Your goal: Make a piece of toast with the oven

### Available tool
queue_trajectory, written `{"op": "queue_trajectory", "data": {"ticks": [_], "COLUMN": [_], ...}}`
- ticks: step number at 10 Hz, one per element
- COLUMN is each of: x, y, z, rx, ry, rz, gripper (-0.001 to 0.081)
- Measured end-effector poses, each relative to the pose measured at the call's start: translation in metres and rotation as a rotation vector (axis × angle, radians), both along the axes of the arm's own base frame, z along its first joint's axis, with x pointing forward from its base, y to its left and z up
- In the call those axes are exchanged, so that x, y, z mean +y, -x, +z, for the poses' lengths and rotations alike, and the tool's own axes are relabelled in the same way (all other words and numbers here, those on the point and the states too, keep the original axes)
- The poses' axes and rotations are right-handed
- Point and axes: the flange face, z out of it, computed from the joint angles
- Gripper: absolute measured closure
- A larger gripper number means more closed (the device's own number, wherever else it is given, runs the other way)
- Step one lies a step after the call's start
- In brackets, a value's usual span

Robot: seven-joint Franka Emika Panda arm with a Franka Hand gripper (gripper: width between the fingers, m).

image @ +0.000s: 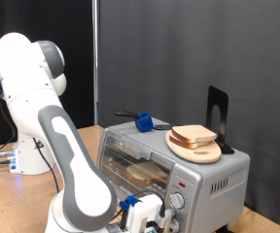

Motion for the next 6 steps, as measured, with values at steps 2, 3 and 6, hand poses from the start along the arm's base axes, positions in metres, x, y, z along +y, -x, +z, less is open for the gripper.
{"op": "queue_trajectory", "data": {"ticks": [2,3,6], "x": [0.000,-0.001,-0.022], "y": [0.002,0.002,0.006], "z": [0.000,0.000,0.003], "rx": [0.010,0.009,0.023], "ry": [-0.002,-0.001,0.003], "rz": [-0.016,-0.016,0.045], "gripper": [0.0124,0.0124,0.0124]}}
